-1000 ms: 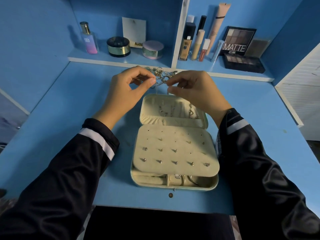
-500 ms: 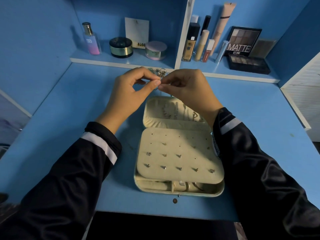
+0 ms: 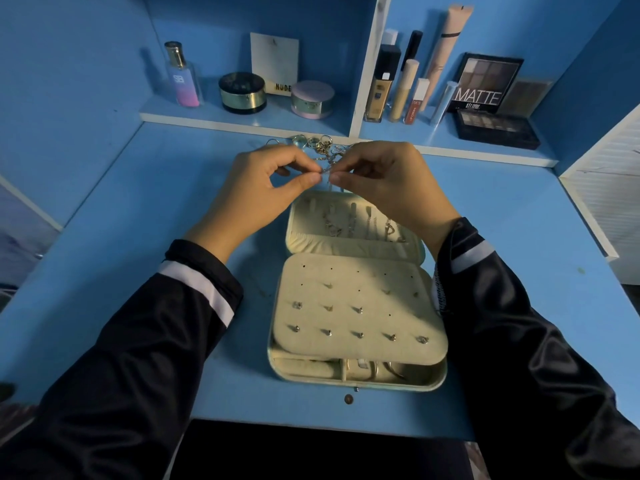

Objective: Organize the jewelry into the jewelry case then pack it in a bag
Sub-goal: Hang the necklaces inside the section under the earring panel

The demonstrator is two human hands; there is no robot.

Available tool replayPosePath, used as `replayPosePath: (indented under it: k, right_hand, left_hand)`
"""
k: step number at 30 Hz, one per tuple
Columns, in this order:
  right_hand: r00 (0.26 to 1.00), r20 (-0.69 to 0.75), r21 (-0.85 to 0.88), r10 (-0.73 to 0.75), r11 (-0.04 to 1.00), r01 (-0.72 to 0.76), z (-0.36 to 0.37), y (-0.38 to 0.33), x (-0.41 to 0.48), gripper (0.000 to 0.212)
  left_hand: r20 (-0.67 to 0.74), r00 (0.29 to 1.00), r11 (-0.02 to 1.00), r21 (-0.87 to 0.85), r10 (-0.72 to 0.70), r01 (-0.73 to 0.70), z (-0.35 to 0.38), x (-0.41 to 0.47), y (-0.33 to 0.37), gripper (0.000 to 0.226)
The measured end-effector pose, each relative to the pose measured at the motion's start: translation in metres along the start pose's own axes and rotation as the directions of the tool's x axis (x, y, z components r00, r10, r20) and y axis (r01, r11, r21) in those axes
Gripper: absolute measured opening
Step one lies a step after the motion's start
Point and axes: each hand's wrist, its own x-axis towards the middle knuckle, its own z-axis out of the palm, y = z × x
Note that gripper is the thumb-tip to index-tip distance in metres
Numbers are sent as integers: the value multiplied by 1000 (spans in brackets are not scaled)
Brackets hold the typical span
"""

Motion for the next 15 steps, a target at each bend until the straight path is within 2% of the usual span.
replayPosePath:
  k: [6,15]
  right_hand:
    - [999,-15,-20,41,999,-42,-3,4,-1,4]
    - [1000,-4,0,23,1000,-23,-5,4,-1,5]
  left_hand:
    - [24,1000,999,-31,-17,18,1,-1,3,5]
    - [79,997,998,-65,-5,10,4,-1,4,6]
